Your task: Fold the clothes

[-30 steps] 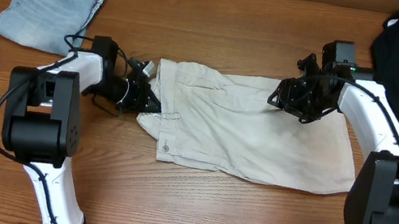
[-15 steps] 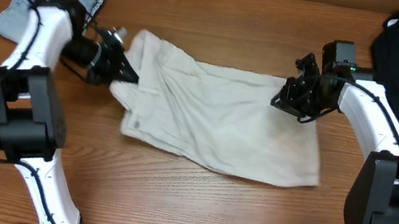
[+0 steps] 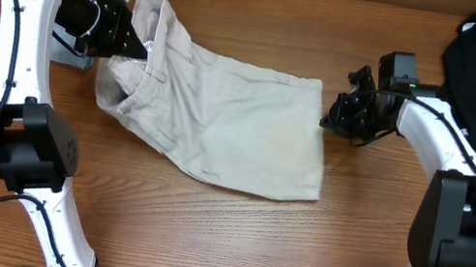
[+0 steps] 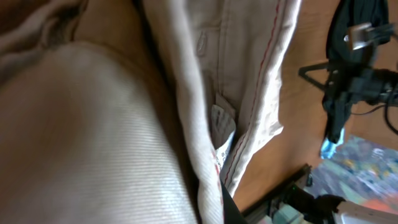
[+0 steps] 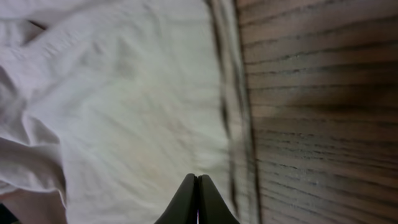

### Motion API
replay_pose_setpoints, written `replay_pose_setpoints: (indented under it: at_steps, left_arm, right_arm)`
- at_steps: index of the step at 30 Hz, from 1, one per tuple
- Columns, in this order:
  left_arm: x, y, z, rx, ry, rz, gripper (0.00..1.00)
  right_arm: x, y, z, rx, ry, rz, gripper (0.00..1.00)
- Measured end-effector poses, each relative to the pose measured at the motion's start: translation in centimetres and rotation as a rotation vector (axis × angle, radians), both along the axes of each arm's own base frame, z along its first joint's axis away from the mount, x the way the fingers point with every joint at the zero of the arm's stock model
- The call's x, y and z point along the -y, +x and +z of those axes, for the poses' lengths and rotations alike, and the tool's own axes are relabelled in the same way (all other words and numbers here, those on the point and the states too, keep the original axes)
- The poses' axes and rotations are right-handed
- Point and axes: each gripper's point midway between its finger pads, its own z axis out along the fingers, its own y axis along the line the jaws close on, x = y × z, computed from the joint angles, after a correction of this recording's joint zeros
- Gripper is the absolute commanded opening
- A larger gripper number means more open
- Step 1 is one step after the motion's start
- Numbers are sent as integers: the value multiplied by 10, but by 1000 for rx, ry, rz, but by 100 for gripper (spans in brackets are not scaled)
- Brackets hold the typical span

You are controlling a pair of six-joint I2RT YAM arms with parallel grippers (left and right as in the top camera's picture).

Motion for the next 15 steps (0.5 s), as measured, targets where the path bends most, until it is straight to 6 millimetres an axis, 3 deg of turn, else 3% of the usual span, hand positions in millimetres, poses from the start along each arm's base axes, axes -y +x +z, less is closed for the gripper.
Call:
replay_pose_setpoints:
  at_steps: [7,15]
  left_arm:
    - [13,1,3,16,18,-39,4]
    - [50,-2,9,43,25,-130,4]
  right_arm:
    - [-7,-14,-33,-83,40,4,4]
    - [-13,-9,-32,-63,73,12,4]
